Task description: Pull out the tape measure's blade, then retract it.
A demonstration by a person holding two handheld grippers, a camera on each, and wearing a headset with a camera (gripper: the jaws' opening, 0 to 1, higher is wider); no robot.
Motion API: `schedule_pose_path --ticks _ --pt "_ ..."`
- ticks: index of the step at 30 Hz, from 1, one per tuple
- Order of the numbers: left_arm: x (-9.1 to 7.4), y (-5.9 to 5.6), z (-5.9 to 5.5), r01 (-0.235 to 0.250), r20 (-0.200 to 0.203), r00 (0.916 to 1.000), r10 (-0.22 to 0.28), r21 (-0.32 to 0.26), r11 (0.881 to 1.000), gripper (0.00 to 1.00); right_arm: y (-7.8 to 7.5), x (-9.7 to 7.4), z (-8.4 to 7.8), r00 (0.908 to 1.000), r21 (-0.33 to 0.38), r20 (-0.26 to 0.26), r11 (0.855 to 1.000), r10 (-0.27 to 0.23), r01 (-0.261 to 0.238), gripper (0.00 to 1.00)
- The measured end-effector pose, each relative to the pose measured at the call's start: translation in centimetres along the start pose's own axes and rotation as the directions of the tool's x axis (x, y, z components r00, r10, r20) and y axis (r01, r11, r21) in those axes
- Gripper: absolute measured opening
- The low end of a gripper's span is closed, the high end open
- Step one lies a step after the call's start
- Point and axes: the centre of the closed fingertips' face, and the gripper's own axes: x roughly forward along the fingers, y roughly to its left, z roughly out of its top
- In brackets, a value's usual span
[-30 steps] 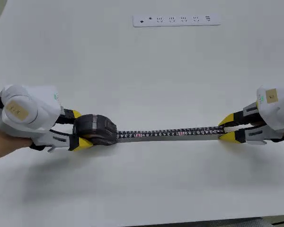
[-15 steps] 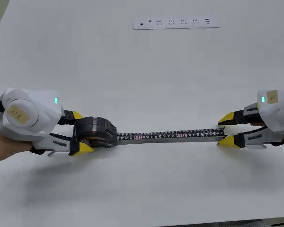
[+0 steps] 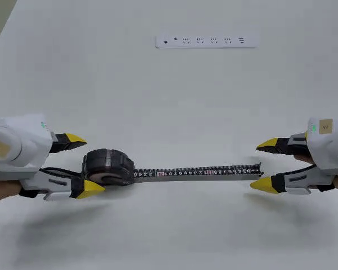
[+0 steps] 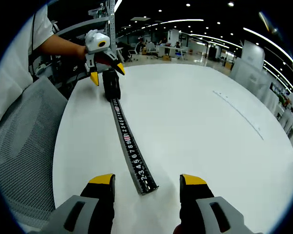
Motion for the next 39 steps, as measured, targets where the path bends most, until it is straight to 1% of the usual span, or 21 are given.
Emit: schedule_pose_path --ticks 1,2,3,5,6,9,11,13,18,19,21,22,23,24,25,27,30,33,35,39 --pt "-0.2 0.1 0.0 -0.010 0.005 0.9999 0.010 -0.005 1.000 0.60 0.0 -0.1 0.1 0.9999 0.010 0.010 1.000 -0.005 0.004 0.52" --pt "-0.4 0.2 -0.2 -0.028 -0.002 0.9996 0.028 -0.010 1.000 0.60 -0.1 -0.1 0.1 0.9999 0.017 0.009 1.000 -0.015 0.015 0.54" --pt "-0.5 0.1 -0.3 -0.029 -0.004 0.9996 0.029 -0.009 1.000 0.60 0.0 -0.2 0.0 0.9999 0.020 0.010 1.000 -0.012 0.012 0.54" --pt "-0.9 0.1 -0.2 -0.048 0.011 0.9988 0.048 -0.038 0.998 0.61 0.1 -0.3 -0.1 0.9996 0.035 0.006 0.999 -0.026 0.026 0.56" --pt "-1.1 -0.1 -0.2 -0.045 0.015 0.9988 0.046 -0.046 0.998 0.61 0.2 -0.3 -0.1 0.9997 0.036 0.008 0.999 -0.025 0.024 0.57" --pt "-1.5 -0.3 -0.7 -0.068 0.016 0.9975 0.069 -0.061 0.996 0.63 0.4 -0.5 0.0 0.9992 0.052 0.011 0.998 -0.038 0.038 0.60" --pt "-1.7 -0.6 -0.9 -0.067 0.020 0.9974 0.069 -0.083 0.994 0.63 0.6 -0.6 0.1 0.9990 0.064 0.013 0.997 -0.042 0.041 0.61" --pt "-1.9 -0.7 -1.2 -0.081 0.019 0.9963 0.083 -0.091 0.993 0.64 0.8 -0.8 0.3 0.9984 0.077 0.022 0.996 -0.051 0.049 0.62" --pt "-2.5 -1.4 -1.5 -0.099 0.032 0.9940 0.105 -0.139 0.985 0.66 1.1 -1.1 0.5 0.9962 0.115 0.041 0.991 -0.077 0.072 0.65" --pt "-2.7 -1.5 -1.6 -0.112 0.036 0.9924 0.118 -0.144 0.983 0.66 1.2 -1.2 0.6 0.9953 0.125 0.048 0.989 -0.083 0.077 0.66" --pt "-2.9 -1.7 -1.6 -0.117 0.040 0.9914 0.125 -0.156 0.981 0.67 1.4 -1.4 0.7 0.9943 0.135 0.055 0.987 -0.091 0.082 0.67" --pt "-2.9 -1.8 -1.7 -0.123 0.042 0.9904 0.131 -0.162 0.979 0.67 1.3 -1.6 0.7 0.9924 0.138 0.058 0.985 -0.109 0.100 0.69" --pt "-3.0 -1.9 -1.6 -0.128 0.048 0.9893 0.138 -0.168 0.978 0.67 1.4 -1.7 0.8 0.9919 0.142 0.061 0.985 -0.112 0.102 0.71" --pt "-3.1 -2.2 -1.6 -0.123 0.050 0.9897 0.134 -0.174 0.977 0.68 1.7 -1.9 0.9 0.9921 0.162 0.065 0.982 -0.108 0.096 0.71" --pt "-3.2 -2.4 -1.7 -0.122 0.048 0.9900 0.133 -0.175 0.977 0.68 1.8 -2.0 1.0 0.9909 0.165 0.073 0.981 -0.113 0.100 0.71" --pt "-3.5 -2.7 -1.6 -0.128 0.055 0.9887 0.140 -0.177 0.976 0.69 2.3 -2.2 1.0 0.9901 0.161 0.070 0.981 -0.122 0.110 0.74" --pt "-3.8 -2.9 -1.5 -0.137 0.073 0.9851 0.156 -0.214 0.967 0.71 2.8 -2.5 1.0 0.9882 0.177 0.075 0.977 -0.134 0.119 0.76" --pt "-4.0 -3.1 -1.7 -0.150 0.080 0.9819 0.172 -0.226 0.962 0.73 3.3 -2.8 1.0 0.9868 0.183 0.076 0.975 -0.143 0.128 0.78" --pt "-4.1 -3.4 -1.8 -0.154 0.086 0.9800 0.179 -0.239 0.959 0.75 3.4 -3.1 1.1 0.9842 0.189 0.085 0.972 -0.155 0.137 0.81" --pt "-4.3 -3.5 -1.9 -0.174 0.099 0.9733 0.207 -0.274 0.946 0.78 3.9 -3.4 1.1 0.9822 0.189 0.086 0.971 -0.167 0.148 0.83"
